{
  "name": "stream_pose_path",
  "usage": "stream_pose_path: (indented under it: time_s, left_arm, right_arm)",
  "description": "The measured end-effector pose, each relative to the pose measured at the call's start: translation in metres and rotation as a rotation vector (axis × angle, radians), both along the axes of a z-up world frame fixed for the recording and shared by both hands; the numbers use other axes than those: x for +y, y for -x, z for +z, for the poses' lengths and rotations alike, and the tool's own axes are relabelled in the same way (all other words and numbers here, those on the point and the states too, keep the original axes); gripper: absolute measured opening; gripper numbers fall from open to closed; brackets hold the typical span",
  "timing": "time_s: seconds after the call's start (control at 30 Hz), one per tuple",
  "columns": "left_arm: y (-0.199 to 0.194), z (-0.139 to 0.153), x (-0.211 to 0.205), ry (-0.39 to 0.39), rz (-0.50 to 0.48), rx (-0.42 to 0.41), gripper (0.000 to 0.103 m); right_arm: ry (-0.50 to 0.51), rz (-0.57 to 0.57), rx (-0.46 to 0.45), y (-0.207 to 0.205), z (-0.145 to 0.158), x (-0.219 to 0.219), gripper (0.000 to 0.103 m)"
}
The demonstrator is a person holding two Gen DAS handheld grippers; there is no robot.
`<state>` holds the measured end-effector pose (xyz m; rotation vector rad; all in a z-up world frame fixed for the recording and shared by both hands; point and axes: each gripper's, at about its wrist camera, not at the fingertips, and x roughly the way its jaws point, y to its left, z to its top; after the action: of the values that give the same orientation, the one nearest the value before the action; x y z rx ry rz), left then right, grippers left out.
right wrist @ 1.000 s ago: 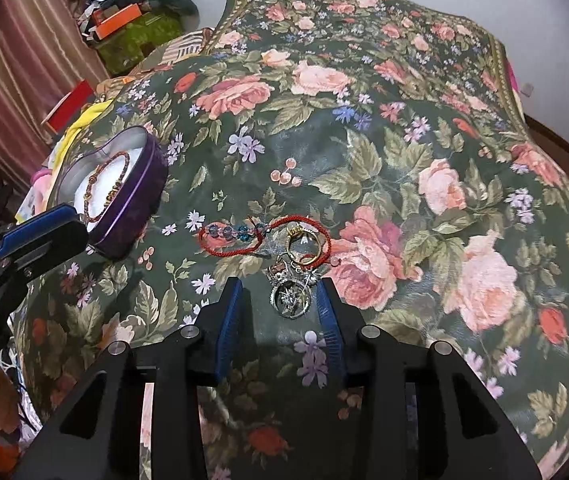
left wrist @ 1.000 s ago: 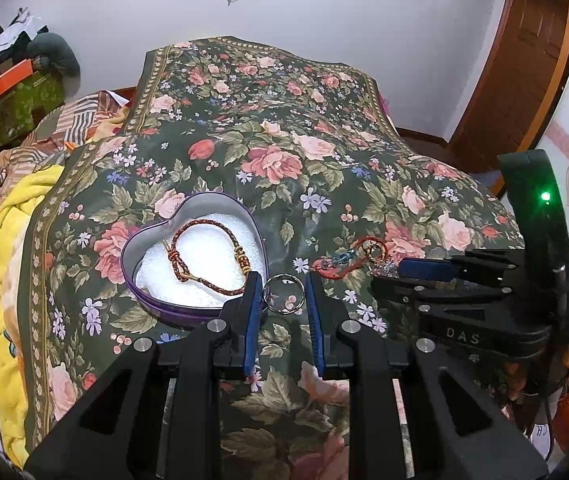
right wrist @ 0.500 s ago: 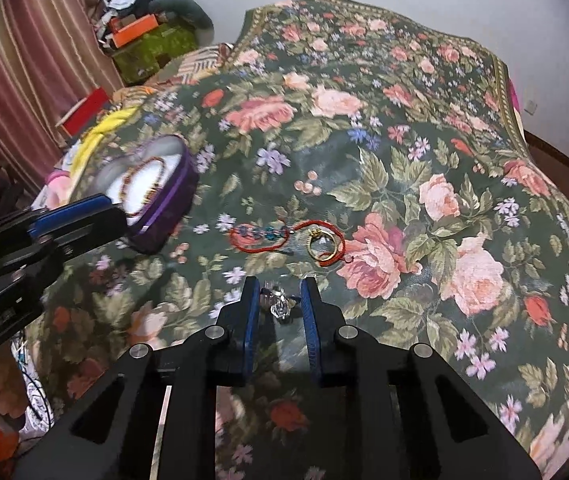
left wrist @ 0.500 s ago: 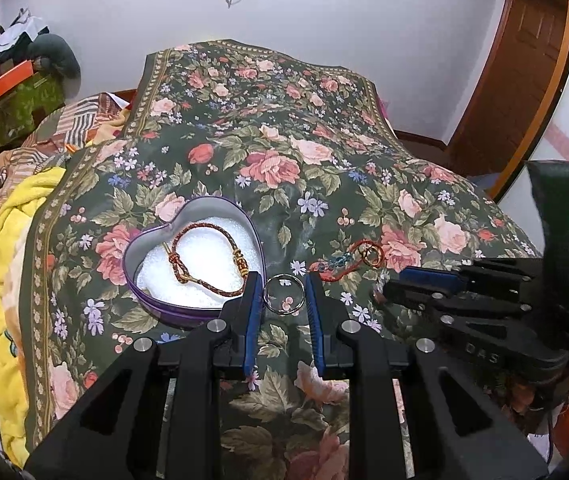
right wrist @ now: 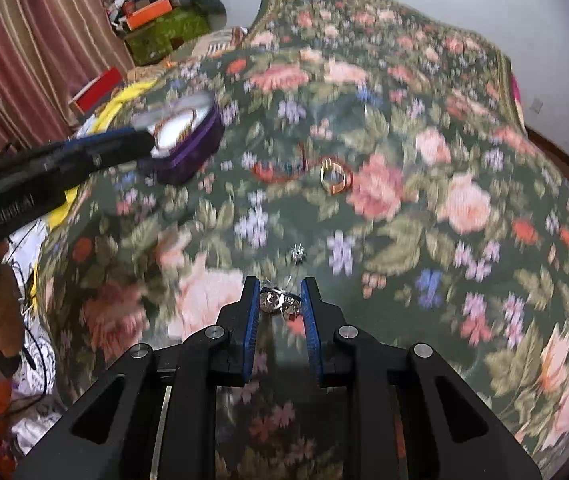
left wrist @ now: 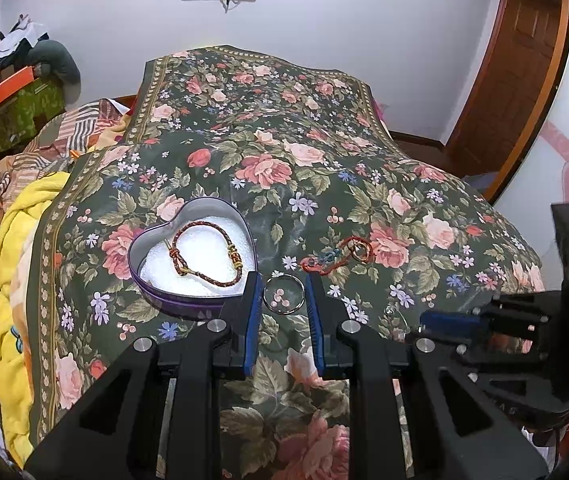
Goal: Organize jewelry
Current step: 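Carry the silver ring into the tin with the left tool and release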
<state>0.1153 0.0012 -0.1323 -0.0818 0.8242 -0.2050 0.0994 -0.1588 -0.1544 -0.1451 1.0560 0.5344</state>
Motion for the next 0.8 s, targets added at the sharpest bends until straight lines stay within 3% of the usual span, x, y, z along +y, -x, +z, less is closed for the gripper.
stream_pose_path:
  time_s: [0.2, 0.47, 0.8]
  left_arm:
    - [0.002, 0.000, -0.001, 0.002, 0.002, 0.004, 0.021]
    - [0.003, -0.002, 0.002, 0.005, 0.007, 0.008, 0.021]
    - [-0.003, -0.010, 0.008, 0.011, 0.014, 0.027, 0.021]
  right_arm:
    - [0.008, 0.013, 0.027, 0.005, 0.002, -0.005, 0.019]
    - [-0.034, -0.062, -0.038, -0.014, 0.019, -0.011, 0.026]
    - [0.056, -0.026, -0.002, -0.026, -0.019, 0.003, 0.026]
